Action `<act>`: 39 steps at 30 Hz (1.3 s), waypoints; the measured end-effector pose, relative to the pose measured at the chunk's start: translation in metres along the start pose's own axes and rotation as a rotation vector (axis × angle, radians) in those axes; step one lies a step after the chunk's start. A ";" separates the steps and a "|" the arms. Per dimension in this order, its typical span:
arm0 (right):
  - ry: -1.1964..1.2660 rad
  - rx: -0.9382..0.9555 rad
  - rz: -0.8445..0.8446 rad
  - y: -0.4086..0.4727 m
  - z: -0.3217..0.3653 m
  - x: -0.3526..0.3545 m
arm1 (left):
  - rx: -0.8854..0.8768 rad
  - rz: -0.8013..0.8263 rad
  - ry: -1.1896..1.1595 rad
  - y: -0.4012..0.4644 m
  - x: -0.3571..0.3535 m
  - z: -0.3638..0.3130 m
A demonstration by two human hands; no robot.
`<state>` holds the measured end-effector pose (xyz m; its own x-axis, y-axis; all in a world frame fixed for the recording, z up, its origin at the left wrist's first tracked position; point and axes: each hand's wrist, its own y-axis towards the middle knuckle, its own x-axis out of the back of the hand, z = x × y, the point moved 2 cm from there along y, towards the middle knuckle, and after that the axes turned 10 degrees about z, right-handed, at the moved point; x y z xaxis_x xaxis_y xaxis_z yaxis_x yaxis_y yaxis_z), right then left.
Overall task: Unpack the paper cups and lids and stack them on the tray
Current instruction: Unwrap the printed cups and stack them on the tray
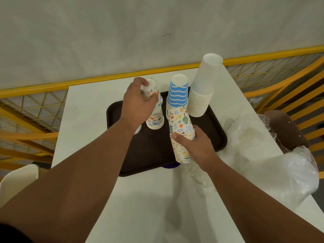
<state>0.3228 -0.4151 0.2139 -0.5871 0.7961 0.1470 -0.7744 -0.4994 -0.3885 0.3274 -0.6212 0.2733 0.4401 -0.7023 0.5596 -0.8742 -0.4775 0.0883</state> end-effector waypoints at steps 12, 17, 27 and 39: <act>0.008 -0.018 0.019 -0.002 -0.007 0.001 | 0.147 0.279 0.299 -0.011 -0.030 0.044; 0.075 -0.004 0.079 -0.005 0.001 -0.002 | 0.035 0.005 -0.017 -0.029 -0.011 0.006; -0.034 0.079 0.175 0.001 0.015 -0.012 | 0.168 0.314 -0.437 -0.050 -0.019 -0.014; -0.106 -0.009 0.028 0.005 0.002 0.005 | -0.020 -0.082 -0.121 -0.005 0.009 -0.011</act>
<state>0.3157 -0.4146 0.2145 -0.6305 0.7410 0.2312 -0.7554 -0.5174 -0.4021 0.3332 -0.6198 0.2869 0.5308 -0.7203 0.4466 -0.8375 -0.5264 0.1464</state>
